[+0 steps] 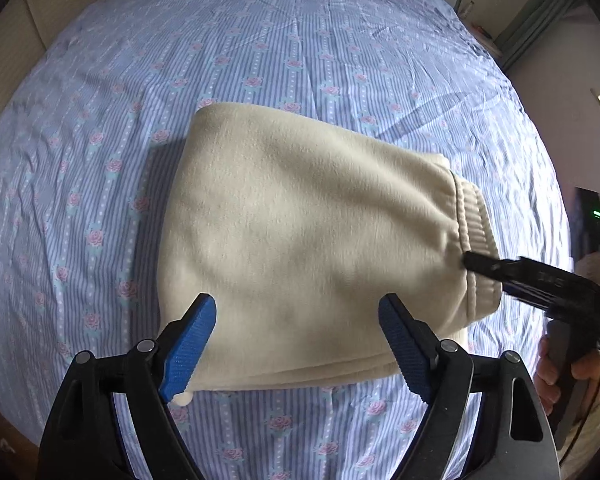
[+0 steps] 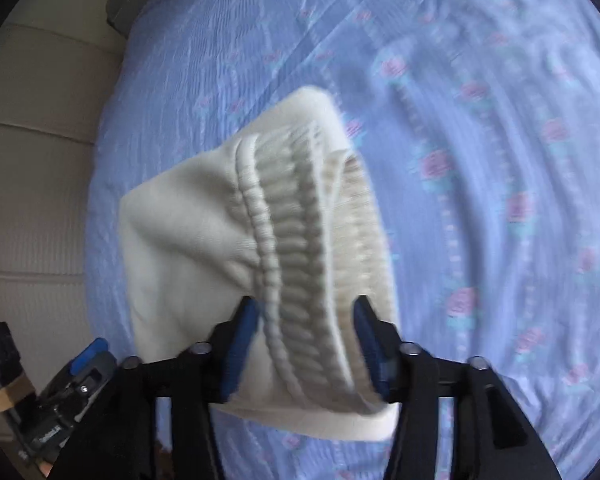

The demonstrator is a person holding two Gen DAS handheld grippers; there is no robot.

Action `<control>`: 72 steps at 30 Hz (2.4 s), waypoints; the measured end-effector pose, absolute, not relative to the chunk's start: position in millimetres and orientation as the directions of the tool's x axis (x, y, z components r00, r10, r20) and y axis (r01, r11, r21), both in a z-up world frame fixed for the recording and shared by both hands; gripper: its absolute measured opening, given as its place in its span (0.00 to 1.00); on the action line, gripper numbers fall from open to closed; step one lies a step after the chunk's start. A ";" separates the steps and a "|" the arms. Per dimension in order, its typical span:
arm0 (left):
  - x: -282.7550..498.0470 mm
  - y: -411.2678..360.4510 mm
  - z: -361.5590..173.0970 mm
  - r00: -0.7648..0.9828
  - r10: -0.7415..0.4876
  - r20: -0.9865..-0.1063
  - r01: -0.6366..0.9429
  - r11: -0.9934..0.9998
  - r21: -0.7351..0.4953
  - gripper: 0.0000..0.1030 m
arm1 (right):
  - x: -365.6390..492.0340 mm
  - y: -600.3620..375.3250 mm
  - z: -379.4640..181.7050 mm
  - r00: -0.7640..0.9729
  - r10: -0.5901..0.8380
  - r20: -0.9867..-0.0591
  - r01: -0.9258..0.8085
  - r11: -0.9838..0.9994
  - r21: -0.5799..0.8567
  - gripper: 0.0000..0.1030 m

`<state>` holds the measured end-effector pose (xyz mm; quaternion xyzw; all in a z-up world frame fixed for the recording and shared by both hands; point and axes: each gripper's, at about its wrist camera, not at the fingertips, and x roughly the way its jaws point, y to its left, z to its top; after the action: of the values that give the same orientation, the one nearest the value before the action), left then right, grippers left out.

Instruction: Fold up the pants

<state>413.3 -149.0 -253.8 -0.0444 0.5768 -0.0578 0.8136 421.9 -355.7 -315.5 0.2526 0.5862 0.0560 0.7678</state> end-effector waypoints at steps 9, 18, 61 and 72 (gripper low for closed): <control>379.9 -141.2 -254.8 0.366 -0.084 -0.927 0.054 0.996 -0.068 0.81 | 326.2 -388.9 -276.9 0.483 0.277 -0.830 0.312 0.832 0.459 0.85; 351.1 -143.0 -256.1 0.432 -0.054 -0.900 0.076 0.997 -0.023 0.84 | 289.5 -367.3 -305.9 0.554 0.406 -0.727 0.215 0.773 0.596 0.85; 411.2 -105.4 -299.9 0.402 -0.145 -0.904 -0.044 0.983 -0.177 0.85 | 363.2 -365.0 -379.3 0.451 0.538 -0.712 0.381 0.606 0.699 0.48; 457.3 -40.4 -315.3 0.357 -0.325 -0.876 0.062 0.944 -0.326 0.90 | 396.6 -324.5 -350.6 0.384 0.327 -0.864 0.358 0.809 0.466 0.47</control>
<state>457.3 -40.4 -315.3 -0.1190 0.5545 -0.1187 0.8150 396.6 -324.5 -350.7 0.3087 0.5551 -0.0100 0.7723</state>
